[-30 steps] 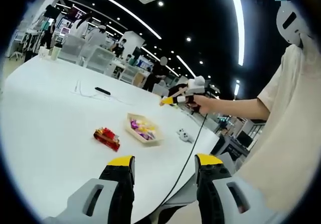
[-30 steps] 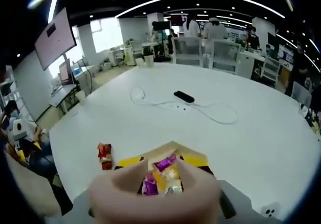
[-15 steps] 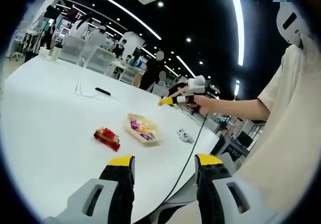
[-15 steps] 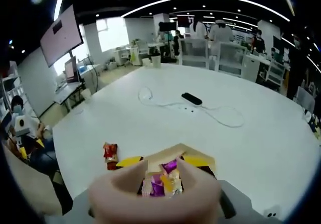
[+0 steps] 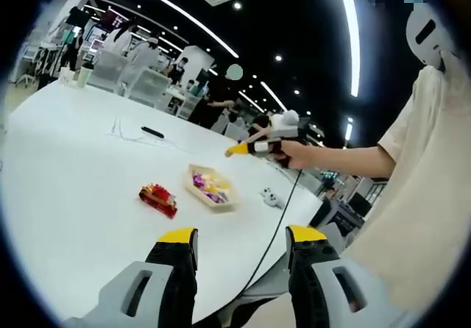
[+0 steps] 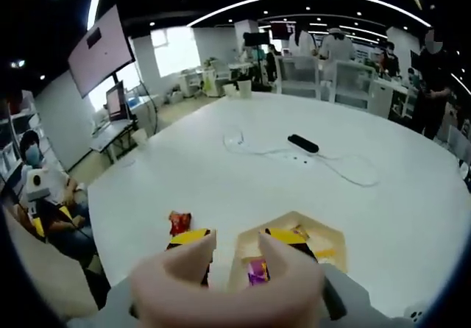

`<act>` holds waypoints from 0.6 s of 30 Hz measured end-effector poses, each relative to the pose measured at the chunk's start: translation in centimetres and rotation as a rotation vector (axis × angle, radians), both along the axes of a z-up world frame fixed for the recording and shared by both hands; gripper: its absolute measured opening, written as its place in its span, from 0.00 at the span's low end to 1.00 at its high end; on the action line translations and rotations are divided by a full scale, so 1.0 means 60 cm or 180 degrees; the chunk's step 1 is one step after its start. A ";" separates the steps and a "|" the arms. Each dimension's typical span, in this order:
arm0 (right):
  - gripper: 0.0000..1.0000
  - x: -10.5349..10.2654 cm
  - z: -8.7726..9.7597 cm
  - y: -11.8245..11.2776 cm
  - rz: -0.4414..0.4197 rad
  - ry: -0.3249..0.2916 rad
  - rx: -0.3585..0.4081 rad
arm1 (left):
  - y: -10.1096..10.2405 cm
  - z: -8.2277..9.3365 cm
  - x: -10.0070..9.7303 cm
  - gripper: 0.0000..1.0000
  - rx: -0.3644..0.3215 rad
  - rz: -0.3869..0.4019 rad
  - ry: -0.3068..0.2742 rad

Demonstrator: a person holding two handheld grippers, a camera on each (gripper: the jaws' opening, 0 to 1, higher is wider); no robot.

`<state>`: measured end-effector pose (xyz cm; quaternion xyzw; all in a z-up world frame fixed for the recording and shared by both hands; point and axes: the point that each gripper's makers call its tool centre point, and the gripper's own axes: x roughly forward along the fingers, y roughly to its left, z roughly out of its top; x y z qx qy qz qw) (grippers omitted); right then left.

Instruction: Place the target food into the container with the food tongs after gripping and lifting it, then release it inside without dropping or visibly crushing the food.

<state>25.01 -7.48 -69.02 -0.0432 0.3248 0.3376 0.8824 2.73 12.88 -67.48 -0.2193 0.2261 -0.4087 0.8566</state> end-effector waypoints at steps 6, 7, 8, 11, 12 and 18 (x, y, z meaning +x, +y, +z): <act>0.29 -0.009 -0.010 0.029 0.0120 0.0036 0.0014 | 0.005 -0.004 -0.003 0.48 0.0005 0.0025 0.0022; 0.29 -0.010 -0.011 0.033 0.0136 0.0040 0.0015 | 0.006 -0.005 -0.004 0.48 0.0006 0.0028 0.0025; 0.29 -0.011 -0.012 0.037 0.0155 0.0044 0.0017 | 0.006 -0.005 -0.004 0.48 0.0006 0.0030 0.0027; 0.29 -0.016 -0.018 0.052 0.0225 0.0059 0.0007 | 0.006 -0.006 -0.005 0.48 0.0004 0.0038 0.0034; 0.29 -0.018 -0.021 0.059 0.0271 0.0063 -0.0006 | 0.007 -0.007 -0.005 0.48 0.0002 0.0042 0.0036; 0.29 -0.026 -0.031 0.088 0.0405 0.0094 -0.0015 | 0.012 -0.008 -0.007 0.48 0.0004 0.0075 0.0049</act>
